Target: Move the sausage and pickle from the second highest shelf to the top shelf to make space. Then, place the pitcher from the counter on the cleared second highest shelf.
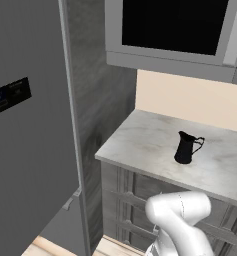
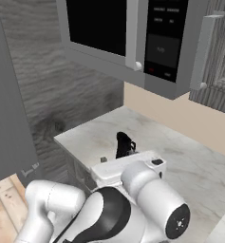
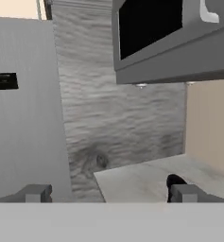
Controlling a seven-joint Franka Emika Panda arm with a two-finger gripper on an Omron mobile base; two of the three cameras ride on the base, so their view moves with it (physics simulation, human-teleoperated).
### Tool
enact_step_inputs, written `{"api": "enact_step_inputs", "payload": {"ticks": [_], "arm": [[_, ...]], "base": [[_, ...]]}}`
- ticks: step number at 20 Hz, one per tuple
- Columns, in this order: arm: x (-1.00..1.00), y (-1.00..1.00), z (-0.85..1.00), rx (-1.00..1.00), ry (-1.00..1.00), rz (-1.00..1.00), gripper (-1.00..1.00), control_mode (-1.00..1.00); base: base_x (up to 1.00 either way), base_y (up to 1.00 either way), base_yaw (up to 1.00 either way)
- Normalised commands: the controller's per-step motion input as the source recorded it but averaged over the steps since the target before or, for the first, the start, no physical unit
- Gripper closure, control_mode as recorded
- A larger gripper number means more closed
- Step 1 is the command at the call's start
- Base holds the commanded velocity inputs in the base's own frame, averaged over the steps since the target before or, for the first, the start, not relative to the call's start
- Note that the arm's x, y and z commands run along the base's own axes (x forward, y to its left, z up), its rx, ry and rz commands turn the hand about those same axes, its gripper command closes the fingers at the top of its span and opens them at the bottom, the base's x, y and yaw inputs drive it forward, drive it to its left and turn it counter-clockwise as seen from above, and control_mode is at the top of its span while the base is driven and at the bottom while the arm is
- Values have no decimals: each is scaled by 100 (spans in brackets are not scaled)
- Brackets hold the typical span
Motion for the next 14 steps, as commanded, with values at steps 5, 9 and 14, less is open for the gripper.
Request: {"api": "enact_step_inputs", "payload": {"ticks": [5,9,14], "arm": [[44,-13,-9,12,0,9,-100,-100],[45,0,-9,4,0,12,-100,-100],[49,0,-13,0,0,11,-100,-100]], "base": [[0,0,0],[0,0,0],[0,0,0]]}}
